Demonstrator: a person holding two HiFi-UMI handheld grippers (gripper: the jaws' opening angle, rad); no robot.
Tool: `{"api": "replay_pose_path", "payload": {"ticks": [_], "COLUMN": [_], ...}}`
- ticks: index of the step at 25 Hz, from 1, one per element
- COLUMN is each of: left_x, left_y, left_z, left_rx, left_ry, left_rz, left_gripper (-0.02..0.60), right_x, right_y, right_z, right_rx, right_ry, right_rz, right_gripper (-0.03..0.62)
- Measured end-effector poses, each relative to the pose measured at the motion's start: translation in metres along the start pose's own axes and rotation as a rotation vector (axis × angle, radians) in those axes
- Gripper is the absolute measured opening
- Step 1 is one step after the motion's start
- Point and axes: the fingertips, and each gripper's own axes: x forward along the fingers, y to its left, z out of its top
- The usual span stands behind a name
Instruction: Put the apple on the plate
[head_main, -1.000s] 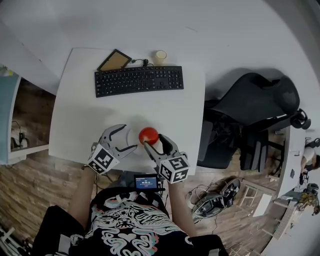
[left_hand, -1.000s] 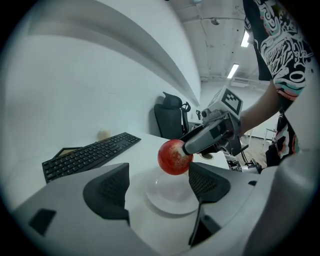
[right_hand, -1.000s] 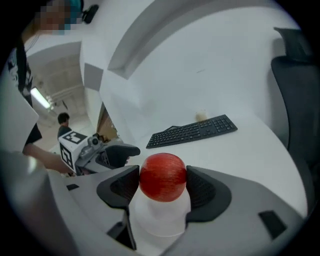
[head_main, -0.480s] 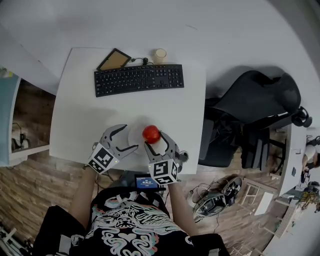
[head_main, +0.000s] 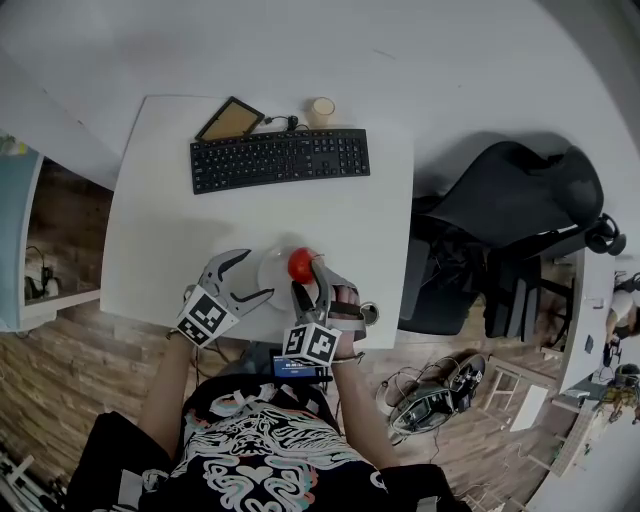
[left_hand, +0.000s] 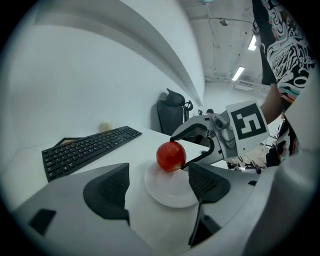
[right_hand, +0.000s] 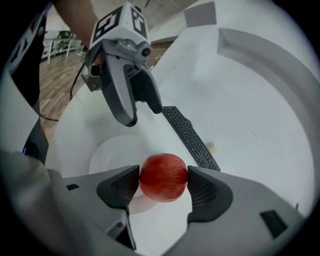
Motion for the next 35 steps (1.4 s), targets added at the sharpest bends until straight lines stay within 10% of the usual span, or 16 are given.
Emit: {"api": "replay_pose_path", "payload": {"ticks": [12, 28, 35], "left_x": [-0.005, -0.021, -0.029], "left_y": [0.005, 0.001, -0.005], "left_z": [-0.005, -0.011, -0.016], "left_rx": [-0.023, -0.03, -0.035], "left_ry": [0.011, 0.012, 0.011], "left_rz": [0.023, 0.039, 0.044], "left_gripper": [0.376, 0.376, 0.376], "right_x": [-0.011, -0.042, -0.039], "right_y": [0.022, 0.051, 0.057], "right_z": [0.018, 0.046, 0.04], "right_rx": [-0.105, 0.266, 0.311], "right_ry": [-0.018, -0.091, -0.08], "right_rz": [0.021, 0.282, 0.259], "right_gripper": [0.296, 0.295, 0.295]}}
